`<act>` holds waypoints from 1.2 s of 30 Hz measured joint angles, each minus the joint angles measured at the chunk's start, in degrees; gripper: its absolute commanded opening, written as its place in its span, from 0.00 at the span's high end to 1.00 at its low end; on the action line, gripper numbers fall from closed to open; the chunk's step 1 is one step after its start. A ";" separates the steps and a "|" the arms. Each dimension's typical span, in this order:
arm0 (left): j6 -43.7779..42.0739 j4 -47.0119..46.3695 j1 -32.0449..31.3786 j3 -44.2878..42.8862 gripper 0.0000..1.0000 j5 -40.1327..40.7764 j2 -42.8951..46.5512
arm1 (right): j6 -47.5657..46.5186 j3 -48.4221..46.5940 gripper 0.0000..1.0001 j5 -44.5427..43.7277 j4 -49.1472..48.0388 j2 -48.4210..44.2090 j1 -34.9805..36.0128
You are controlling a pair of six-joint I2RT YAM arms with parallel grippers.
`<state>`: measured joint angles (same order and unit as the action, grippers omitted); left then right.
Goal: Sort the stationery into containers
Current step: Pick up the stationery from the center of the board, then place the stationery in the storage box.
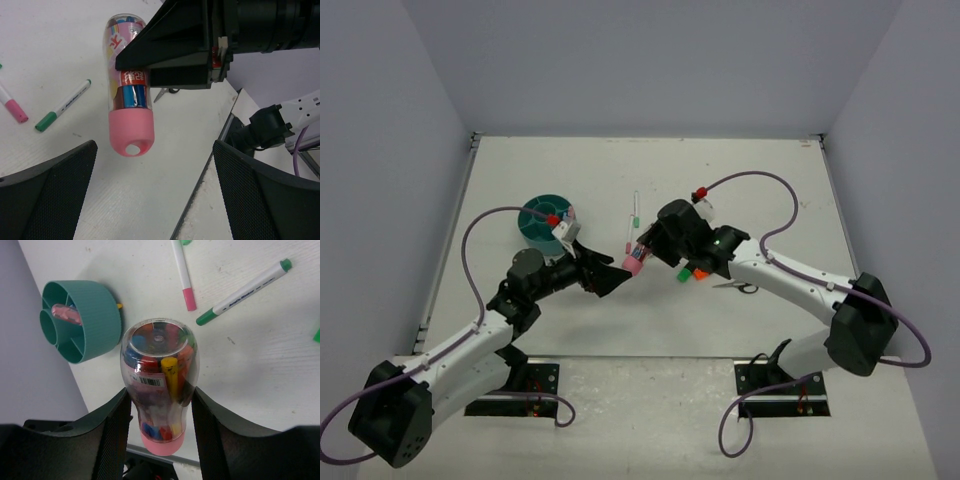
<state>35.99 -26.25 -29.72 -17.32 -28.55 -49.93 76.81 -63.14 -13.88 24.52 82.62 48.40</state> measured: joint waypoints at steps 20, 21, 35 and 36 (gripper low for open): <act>3.85 -9.63 -0.44 -0.61 0.29 -0.62 -7.09 | -0.96 0.16 1.00 1.84 -3.36 -3.14 3.39; 3.99 -10.05 -0.46 -0.61 0.31 -0.69 -7.18 | -0.96 0.16 1.00 1.92 -3.52 -3.14 3.50; 8.11 -15.40 -0.36 -0.74 1.00 -2.64 -12.28 | -1.39 0.21 1.00 2.88 -4.79 -4.54 4.13; 7.99 -15.28 -0.39 -0.82 1.00 -2.63 -12.06 | -1.39 0.26 1.00 2.89 -4.83 -4.75 4.17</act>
<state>43.98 -41.53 -30.10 -18.14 -31.18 -61.98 75.42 -62.88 -10.98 19.69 77.87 52.57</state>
